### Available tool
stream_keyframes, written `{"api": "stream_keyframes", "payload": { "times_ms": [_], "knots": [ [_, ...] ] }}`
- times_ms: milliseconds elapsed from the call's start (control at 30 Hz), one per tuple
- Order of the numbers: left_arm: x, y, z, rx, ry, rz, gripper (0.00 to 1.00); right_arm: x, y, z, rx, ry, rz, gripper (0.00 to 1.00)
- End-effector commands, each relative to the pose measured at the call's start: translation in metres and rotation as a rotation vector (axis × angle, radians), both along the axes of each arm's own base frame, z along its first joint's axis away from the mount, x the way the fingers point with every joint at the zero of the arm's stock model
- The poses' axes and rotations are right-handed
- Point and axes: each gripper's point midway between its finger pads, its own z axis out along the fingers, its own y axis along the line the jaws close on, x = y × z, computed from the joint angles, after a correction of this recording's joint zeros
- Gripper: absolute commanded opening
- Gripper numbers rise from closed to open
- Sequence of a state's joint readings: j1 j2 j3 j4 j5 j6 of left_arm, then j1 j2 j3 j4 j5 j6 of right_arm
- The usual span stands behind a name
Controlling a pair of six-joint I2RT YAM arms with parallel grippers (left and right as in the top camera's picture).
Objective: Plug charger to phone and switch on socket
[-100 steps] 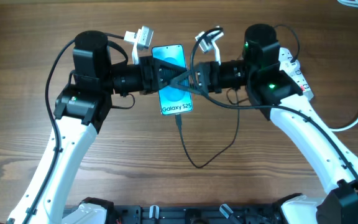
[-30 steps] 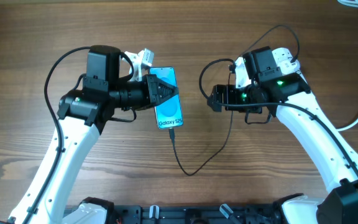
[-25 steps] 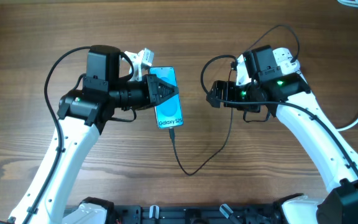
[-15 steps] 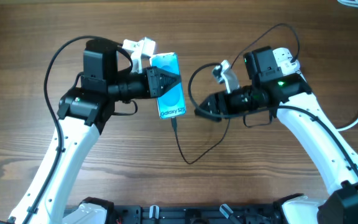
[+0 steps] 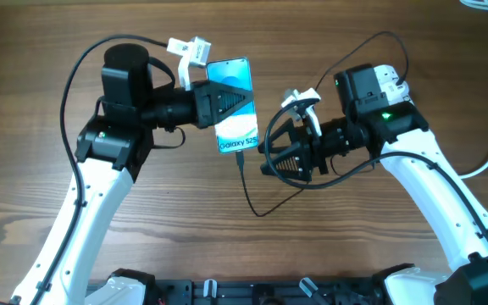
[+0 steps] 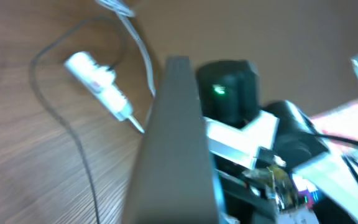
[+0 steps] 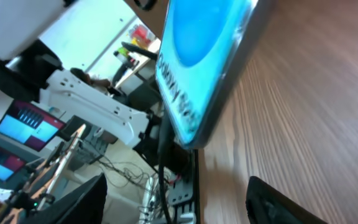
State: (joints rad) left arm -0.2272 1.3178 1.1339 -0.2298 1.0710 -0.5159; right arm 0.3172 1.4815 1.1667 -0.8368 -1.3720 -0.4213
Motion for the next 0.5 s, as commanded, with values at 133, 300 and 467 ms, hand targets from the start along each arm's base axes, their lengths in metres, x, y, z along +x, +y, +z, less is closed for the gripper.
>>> {"api": "stream_keyframes", "payload": {
  "times_ms": [133, 300, 467],
  "knots": [
    [-0.023, -0.005, 0.021, -0.058, -0.082, -0.141, 0.04, 0.004, 0.004, 0.035, 0.138, -0.034, 0.044, 0.73],
    [-0.024, -0.006, 0.021, -0.058, -0.081, -0.144, 0.04, 0.012, 0.006, 0.042, 0.142, -0.032, 0.036, 0.72],
    [-0.031, -0.015, 0.019, -0.053, -0.096, -0.176, 0.04, 0.022, 0.01, 0.055, 0.145, -0.001, 0.024, 0.66]
  ]
}}
